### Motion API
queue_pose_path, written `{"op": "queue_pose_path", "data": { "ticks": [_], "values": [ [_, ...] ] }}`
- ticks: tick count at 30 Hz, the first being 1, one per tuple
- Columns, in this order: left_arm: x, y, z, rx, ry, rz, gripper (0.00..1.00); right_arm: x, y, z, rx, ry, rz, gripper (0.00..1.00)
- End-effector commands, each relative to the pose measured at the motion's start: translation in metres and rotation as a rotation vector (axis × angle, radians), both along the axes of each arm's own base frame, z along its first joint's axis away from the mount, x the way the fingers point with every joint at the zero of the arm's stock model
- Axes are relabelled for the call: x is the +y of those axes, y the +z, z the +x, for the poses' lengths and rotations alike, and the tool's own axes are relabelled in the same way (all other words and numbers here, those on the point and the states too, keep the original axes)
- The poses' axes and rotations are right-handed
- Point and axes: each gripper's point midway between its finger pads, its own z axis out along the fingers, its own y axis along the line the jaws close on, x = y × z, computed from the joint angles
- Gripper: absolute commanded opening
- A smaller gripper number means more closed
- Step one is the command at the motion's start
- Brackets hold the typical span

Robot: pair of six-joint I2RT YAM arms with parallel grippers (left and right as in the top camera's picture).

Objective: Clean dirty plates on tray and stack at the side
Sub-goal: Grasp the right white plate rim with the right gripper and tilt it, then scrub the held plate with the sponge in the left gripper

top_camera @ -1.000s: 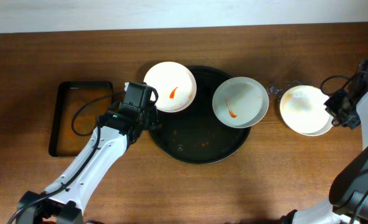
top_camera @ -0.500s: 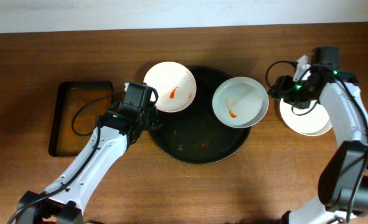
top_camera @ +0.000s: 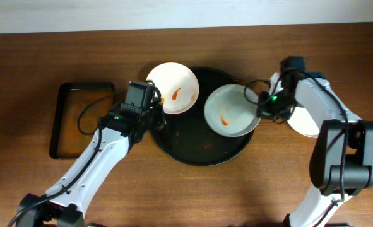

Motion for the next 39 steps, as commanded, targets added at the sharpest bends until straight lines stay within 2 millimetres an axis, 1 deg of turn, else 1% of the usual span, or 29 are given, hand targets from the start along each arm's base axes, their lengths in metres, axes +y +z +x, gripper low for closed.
{"op": "queue_pose_path", "data": {
  "ticks": [1, 4, 5, 7, 10, 11, 13, 14, 17, 21, 24, 29, 31, 33, 34, 38, 39],
  "values": [
    [-0.025, 0.030, 0.010, -0.075, -0.066, -0.143, 0.01, 0.022, 0.001, -0.013, 0.053, 0.041, 0.008, 0.04],
    [-0.045, 0.033, 0.012, -0.093, -0.121, -0.192, 0.01, 0.034, 0.001, -0.021, 0.082, 0.069, 0.006, 0.04],
    [-0.057, 0.030, 0.011, -0.088, -0.150, -0.211, 0.01, 0.038, 0.001, -0.023, 0.086, 0.081, 0.005, 0.04],
    [-0.072, 0.022, 0.010, -0.060, -0.153, -0.255, 0.01, 0.043, 0.001, -0.025, 0.087, 0.095, 0.004, 0.04],
    [-0.100, 0.015, 0.007, -0.034, -0.205, -0.329, 0.01, 0.044, 0.001, -0.025, 0.094, 0.080, -0.003, 0.04],
    [-0.118, 0.012, 0.004, -0.029, -0.262, -0.373, 0.01, 0.044, 0.001, -0.025, 0.095, 0.080, -0.003, 0.04],
    [-0.138, 0.003, -0.002, -0.009, -0.320, -0.404, 0.01, 0.044, 0.001, -0.025, 0.096, 0.076, -0.003, 0.04],
    [-0.149, -0.007, -0.008, 0.023, -0.326, -0.413, 0.01, 0.044, 0.001, -0.025, 0.096, 0.076, -0.003, 0.04],
    [-0.168, -0.023, -0.016, 0.083, -0.299, -0.451, 0.01, 0.044, 0.001, -0.026, 0.097, 0.076, -0.003, 0.04],
    [-0.199, -0.032, -0.030, 0.103, -0.346, -0.489, 0.01, 0.044, 0.001, -0.026, 0.097, 0.076, -0.003, 0.04],
    [-0.207, -0.043, -0.039, 0.140, -0.348, -0.486, 0.01, 0.044, 0.001, -0.026, 0.097, 0.076, -0.003, 0.04],
    [-0.213, -0.047, -0.047, 0.152, -0.365, -0.479, 0.01, 0.044, 0.001, -0.026, 0.097, 0.076, -0.003, 0.04],
    [-0.208, -0.052, -0.045, 0.148, -0.340, -0.445, 0.01, 0.044, 0.001, -0.026, 0.097, 0.076, -0.003, 0.04],
    [-0.192, -0.067, -0.042, 0.157, -0.273, -0.358, 0.01, 0.044, 0.001, -0.027, 0.101, 0.076, -0.002, 0.04],
    [-0.188, -0.074, -0.043, 0.166, -0.271, -0.332, 0.01, 0.044, 0.001, -0.027, 0.105, 0.076, -0.003, 0.04],
    [-0.186, -0.102, -0.045, 0.209, -0.263, -0.302, 0.01, 0.044, 0.001, -0.029, 0.113, 0.076, -0.003, 0.04],
    [-0.185, -0.107, -0.042, 0.207, -0.255, -0.296, 0.01, 0.044, 0.001, -0.030, 0.116, 0.076, -0.003, 0.04]
  ]
}}
